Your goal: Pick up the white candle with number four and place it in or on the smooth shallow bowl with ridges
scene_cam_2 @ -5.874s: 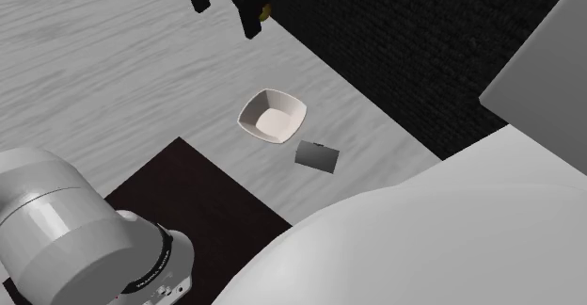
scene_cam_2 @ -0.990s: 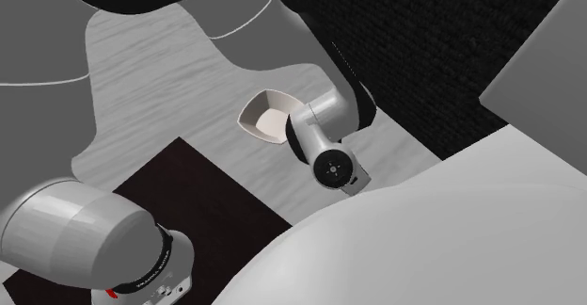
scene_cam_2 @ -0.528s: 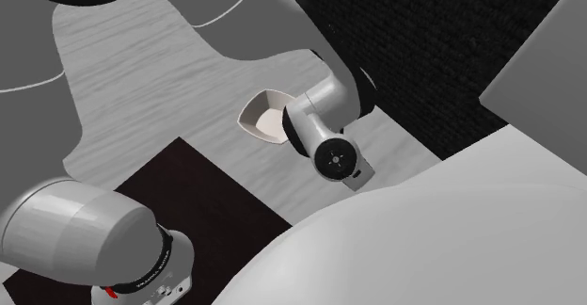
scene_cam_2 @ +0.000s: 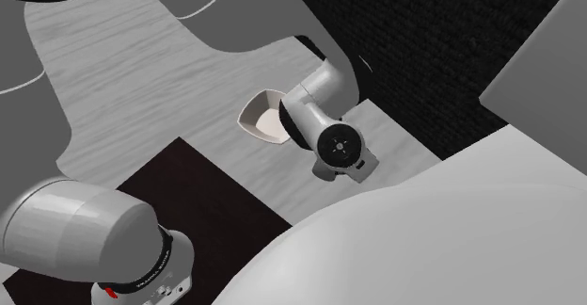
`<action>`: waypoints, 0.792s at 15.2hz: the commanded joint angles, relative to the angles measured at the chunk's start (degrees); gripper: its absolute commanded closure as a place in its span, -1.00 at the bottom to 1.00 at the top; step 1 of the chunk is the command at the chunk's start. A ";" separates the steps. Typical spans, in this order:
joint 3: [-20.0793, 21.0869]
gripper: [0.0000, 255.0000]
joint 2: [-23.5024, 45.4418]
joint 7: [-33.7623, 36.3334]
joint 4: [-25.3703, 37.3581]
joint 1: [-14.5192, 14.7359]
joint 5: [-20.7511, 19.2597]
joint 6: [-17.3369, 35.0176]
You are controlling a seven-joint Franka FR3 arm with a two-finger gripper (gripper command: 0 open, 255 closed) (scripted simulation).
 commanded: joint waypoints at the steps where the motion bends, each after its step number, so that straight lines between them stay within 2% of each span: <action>1: -0.13 -1.00 2.53 -7.97 1.06 2.67 -11.77 1.41; 3: -0.31 -1.00 5.97 -19.48 1.13 6.82 -23.42 5.17; 4: -0.25 -1.00 7.92 -26.06 0.74 8.94 -28.04 7.89; 5: 0.15 -1.00 9.98 -33.34 0.12 10.81 -31.73 11.32; 6: 0.59 -1.00 11.28 -38.15 -0.33 11.74 -33.43 13.76; 12: 6.32 -1.00 16.05 -43.33 3.23 6.62 -26.73 14.87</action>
